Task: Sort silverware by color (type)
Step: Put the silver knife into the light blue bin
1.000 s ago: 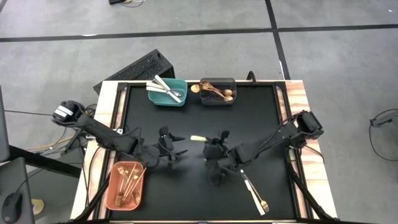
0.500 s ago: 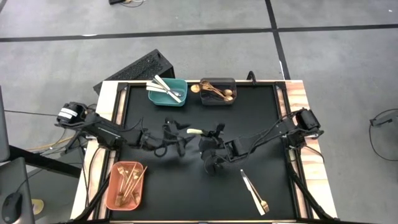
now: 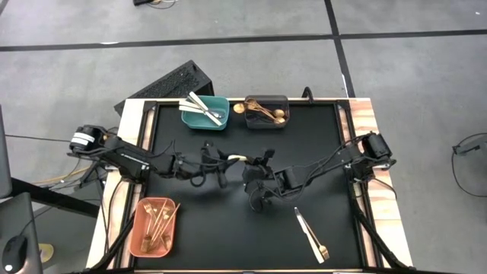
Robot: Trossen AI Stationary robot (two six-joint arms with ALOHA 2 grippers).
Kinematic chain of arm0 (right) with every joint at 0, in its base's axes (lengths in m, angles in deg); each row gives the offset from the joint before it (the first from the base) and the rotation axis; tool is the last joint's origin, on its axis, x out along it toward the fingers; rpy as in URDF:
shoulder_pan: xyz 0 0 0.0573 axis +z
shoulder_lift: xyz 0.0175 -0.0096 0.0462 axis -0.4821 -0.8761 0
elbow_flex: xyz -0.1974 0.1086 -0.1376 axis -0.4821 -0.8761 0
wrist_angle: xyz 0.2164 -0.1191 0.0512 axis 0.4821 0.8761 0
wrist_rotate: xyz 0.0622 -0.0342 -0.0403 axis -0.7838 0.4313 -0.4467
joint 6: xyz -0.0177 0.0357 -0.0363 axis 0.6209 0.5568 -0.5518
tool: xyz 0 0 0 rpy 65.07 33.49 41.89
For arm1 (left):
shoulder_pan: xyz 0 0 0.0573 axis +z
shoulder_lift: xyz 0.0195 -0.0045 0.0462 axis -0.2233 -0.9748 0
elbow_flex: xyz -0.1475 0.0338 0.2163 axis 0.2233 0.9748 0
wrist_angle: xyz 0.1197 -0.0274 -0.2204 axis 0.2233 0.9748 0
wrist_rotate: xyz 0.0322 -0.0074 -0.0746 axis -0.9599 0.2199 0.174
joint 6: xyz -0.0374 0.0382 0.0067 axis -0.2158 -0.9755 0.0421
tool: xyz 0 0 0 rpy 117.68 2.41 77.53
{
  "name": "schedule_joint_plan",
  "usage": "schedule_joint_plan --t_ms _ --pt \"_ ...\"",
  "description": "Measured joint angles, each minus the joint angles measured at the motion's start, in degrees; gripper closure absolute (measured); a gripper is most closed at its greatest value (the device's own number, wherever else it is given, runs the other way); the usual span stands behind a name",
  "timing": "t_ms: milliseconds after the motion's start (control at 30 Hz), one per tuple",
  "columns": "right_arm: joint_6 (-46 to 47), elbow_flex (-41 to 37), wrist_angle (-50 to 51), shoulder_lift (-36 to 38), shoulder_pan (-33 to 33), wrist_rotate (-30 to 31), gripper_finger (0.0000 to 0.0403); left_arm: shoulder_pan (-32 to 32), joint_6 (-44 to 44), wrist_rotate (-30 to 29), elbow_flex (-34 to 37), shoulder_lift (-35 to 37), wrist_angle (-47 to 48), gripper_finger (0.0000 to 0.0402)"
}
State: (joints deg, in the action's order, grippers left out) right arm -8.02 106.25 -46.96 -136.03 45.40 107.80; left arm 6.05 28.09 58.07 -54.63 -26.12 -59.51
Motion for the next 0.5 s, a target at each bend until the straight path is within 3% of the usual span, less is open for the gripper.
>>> schedule_joint_plan --t_ms 133,267,400,500 --pt "0.20 0.02 -0.09 0.29 0.40 0.16 0.0227 2.55 -5.56 -5.42 0.04 3.98 4.68 0.0365" --pt "4.37 0.09 1.38 2.62 1.52 2.28 0.0156 7.42 -7.19 -12.54 0.04 12.33 17.15 0.0365" --pt "9.03 0.09 4.33 4.91 1.89 2.40 0.0141 16.32 -5.87 -12.51 0.11 21.75 27.01 0.0365" --pt "11.07 0.07 6.30 6.02 2.21 2.40 0.0144 24.60 -3.93 -6.47 0.09 27.13 31.24 0.0365"
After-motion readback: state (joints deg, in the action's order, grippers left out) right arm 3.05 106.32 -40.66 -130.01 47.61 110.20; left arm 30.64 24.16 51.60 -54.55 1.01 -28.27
